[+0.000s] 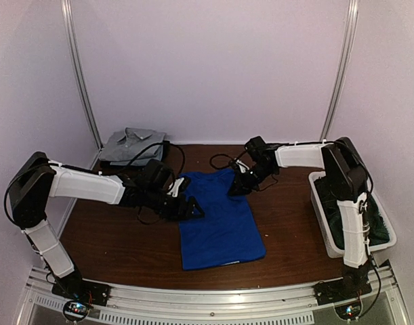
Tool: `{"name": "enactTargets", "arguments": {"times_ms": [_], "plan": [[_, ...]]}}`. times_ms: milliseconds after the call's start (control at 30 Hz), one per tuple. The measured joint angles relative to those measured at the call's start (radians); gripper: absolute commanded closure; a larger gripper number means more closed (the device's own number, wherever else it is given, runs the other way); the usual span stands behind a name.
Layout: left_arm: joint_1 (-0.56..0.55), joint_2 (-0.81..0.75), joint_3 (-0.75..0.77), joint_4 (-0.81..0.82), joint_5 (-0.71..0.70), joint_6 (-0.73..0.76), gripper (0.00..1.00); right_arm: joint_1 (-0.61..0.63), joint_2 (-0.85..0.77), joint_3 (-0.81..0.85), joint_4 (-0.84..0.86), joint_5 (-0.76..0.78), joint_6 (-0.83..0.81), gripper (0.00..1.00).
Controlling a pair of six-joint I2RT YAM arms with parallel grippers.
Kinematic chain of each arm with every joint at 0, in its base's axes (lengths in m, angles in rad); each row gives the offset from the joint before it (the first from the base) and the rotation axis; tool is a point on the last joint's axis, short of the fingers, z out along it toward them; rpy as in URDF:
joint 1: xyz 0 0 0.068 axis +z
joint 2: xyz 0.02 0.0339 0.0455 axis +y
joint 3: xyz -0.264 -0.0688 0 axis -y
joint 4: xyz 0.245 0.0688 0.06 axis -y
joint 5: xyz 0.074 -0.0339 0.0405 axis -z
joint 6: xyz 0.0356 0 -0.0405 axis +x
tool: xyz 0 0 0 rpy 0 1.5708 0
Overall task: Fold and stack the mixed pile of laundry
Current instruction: Smooth out the 2/3-rectangle-folded T-shirt at the center of the board.
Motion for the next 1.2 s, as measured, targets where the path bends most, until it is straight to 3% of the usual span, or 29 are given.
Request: {"name": "enactTargets", "arguments": {"times_ms": [467, 633, 733, 967, 1200], "plan": [[0.000, -0.016, 0.000, -0.026, -0.031, 0.027, 0.02, -0.011, 0.051, 0.012, -0.021, -0.098, 0.001, 0.66], [0.002, -0.034, 0.000, -0.032, -0.048, 0.061, 0.02, -0.026, 0.008, 0.012, -0.010, -0.146, 0.031, 0.68], [0.002, -0.034, 0.001, -0.031, -0.050, 0.069, 0.02, -0.032, -0.011, 0.012, 0.023, -0.181, 0.050, 0.75], [0.002, 0.050, 0.053, 0.006, -0.039, 0.072, 0.02, -0.035, 0.022, 0.004, 0.119, -0.265, 0.119, 0.76], [0.011, 0.192, 0.101, 0.051, -0.010, 0.069, 0.16, -0.051, 0.102, -0.060, 0.186, -0.314, 0.138, 0.76]]}}
